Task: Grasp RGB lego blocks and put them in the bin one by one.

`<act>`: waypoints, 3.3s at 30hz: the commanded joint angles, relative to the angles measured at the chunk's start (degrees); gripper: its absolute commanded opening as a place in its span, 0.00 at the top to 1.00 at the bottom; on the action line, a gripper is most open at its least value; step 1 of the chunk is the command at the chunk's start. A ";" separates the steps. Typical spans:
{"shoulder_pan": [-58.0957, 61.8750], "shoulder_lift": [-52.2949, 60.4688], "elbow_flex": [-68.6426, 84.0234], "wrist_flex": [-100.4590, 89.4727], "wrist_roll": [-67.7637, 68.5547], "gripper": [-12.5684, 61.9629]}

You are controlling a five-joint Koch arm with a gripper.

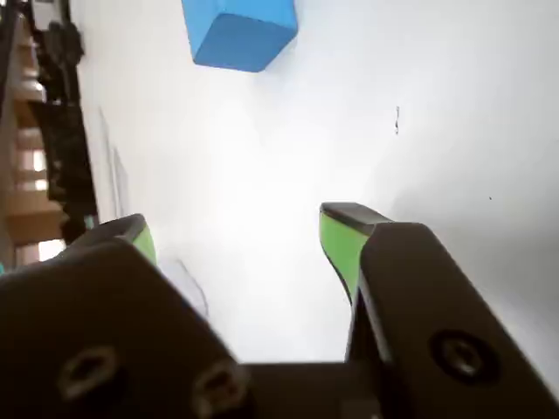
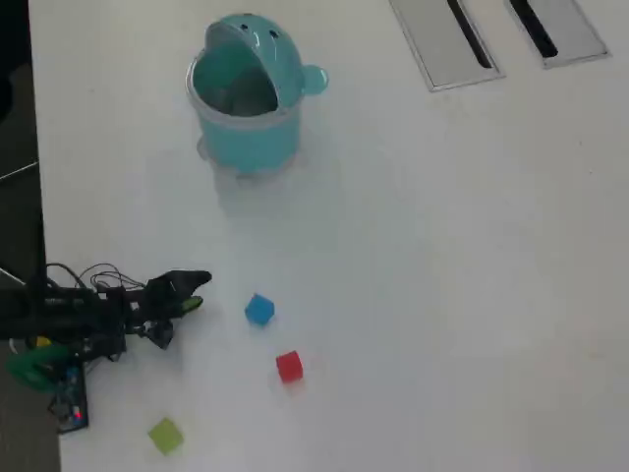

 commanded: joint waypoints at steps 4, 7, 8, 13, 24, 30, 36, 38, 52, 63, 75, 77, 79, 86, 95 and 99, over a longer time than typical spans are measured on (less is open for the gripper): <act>0.00 3.16 4.31 -0.35 0.97 0.37; 0.18 3.25 4.31 -0.88 0.62 0.37; 0.44 3.16 4.31 -1.49 0.70 0.37; 1.85 3.25 3.69 -1.76 -1.32 0.38; 6.59 3.25 3.96 -15.82 -6.50 0.38; 4.66 3.25 4.13 -33.31 -11.43 0.39; 3.96 3.25 1.58 -33.31 -21.45 0.39; 4.48 3.25 1.14 -33.13 -32.43 0.39; 15.47 3.08 -17.31 -13.62 -66.80 0.39; 17.84 2.46 -39.55 18.81 -88.42 0.39; 28.30 -8.70 -44.30 16.08 -106.26 0.39; 29.88 -11.69 -44.65 15.91 -109.16 0.39; 30.85 -14.41 -45.62 15.73 -110.04 0.39; 34.54 -25.84 -54.05 15.73 -112.32 0.39; 38.94 -38.67 -64.42 20.57 -113.73 0.39; 39.38 -41.31 -63.63 20.83 -113.82 0.39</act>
